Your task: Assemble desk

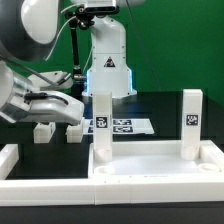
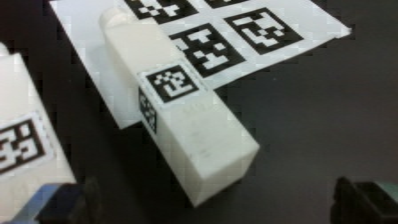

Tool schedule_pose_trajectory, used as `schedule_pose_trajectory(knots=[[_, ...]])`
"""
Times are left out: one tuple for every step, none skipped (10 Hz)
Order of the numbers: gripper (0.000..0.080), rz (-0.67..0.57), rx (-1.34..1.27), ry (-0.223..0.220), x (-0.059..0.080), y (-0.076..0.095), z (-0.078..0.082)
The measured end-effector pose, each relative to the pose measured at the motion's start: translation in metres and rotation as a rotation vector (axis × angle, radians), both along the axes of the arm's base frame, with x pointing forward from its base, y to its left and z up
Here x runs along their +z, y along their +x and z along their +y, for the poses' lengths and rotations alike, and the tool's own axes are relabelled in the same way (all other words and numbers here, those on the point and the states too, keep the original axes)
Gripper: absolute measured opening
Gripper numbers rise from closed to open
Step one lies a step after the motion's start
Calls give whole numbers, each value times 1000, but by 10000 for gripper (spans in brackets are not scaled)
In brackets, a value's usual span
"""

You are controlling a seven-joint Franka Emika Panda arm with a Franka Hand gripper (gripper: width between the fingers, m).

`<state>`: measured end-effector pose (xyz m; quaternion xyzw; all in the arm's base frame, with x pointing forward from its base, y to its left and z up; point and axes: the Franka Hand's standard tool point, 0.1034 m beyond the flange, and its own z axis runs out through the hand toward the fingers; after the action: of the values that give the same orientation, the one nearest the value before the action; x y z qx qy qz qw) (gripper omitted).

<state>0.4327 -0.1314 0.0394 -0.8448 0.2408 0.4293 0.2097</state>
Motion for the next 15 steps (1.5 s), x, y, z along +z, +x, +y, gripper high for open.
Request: schedule_pose_trajectory(knots=[[649,11,1,3,-1,-8,6],[649,15,2,-1,-5,-13,10],[649,19,2,-5,-10,-17,10],[649,19,1,-13,-17,-19,9],[649,31,-2,-16,-18,-22,11],[649,38,-4,-17,-19,-22,14],[649,44,-4,-18,-19,-22,18],[649,52,-8,-22,-20,-22,19],[649,51,-8,-23,-20,-22,19],[649,50,-5,-24,-20,-21,21],[649,50,-4,-24,-20,-21,21],[649,50,-4,-24,-20,-21,21],[649,49,-5,-24,-20,-21,21],[649,49,-5,-24,-20,-21,21],[649,51,-5,-22,-18,-20,21]])
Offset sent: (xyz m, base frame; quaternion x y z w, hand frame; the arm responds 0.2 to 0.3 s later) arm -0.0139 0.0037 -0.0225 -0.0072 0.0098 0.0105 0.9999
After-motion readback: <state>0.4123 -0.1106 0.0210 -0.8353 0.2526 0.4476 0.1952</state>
